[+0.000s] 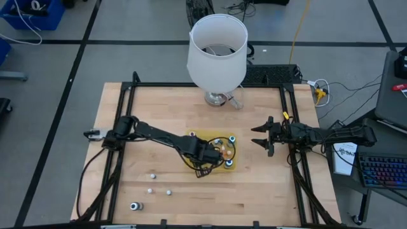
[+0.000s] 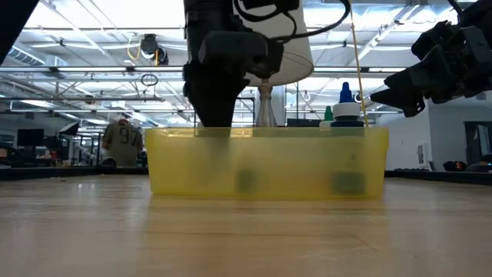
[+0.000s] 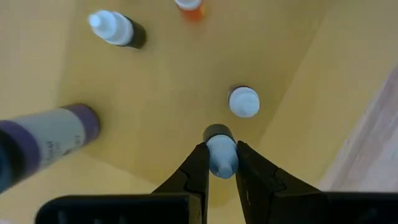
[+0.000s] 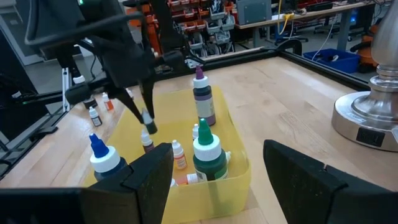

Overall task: Pick & Place food coloring
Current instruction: Put the black food coloring bottle into the yellow bin, then put the orange food coloring bottle into the yellow bin

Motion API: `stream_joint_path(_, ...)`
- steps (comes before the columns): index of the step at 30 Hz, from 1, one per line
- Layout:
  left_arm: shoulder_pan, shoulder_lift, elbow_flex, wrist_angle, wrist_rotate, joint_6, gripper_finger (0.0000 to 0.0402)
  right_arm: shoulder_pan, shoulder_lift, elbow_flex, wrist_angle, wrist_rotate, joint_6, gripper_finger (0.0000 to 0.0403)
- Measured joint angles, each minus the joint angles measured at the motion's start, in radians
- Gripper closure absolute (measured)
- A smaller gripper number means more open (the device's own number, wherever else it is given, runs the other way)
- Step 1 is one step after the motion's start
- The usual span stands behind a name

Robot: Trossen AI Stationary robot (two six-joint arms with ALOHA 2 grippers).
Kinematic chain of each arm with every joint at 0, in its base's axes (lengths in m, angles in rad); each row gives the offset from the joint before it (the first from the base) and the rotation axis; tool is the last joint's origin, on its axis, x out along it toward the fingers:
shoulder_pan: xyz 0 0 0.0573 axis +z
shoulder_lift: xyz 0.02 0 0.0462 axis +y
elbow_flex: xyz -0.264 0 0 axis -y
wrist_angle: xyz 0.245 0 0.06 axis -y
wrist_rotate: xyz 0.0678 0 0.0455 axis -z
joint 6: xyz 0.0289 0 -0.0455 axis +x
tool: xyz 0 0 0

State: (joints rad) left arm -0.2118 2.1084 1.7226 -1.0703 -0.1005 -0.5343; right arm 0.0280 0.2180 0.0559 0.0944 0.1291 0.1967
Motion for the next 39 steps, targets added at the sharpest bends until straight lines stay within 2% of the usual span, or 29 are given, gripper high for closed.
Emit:
stream_joint_path(7,-0.012,0.002,-0.027,0.031,0.072,-0.029,0.0346,0.0,0.0,0.0,0.0,0.0,0.0,0.0165)
stream_joint_path(20,-0.011,-0.002,-0.119,0.126,0.082,-0.047,0.0346,0.0,0.0,0.0,-0.001,0.0,0.0,0.0165)
stream_joint_path(31,-0.01,-0.013,-0.127,0.137,0.121,-0.047,0.0286,0.0,0.0,0.0,0.0,0.0,0.0,0.0165)
stream_joint_path(39,-0.009,-0.033,-0.107,0.14,0.129,-0.029,0.0279,0.0,0.0,0.0,0.0,0.0,0.0,0.0165)
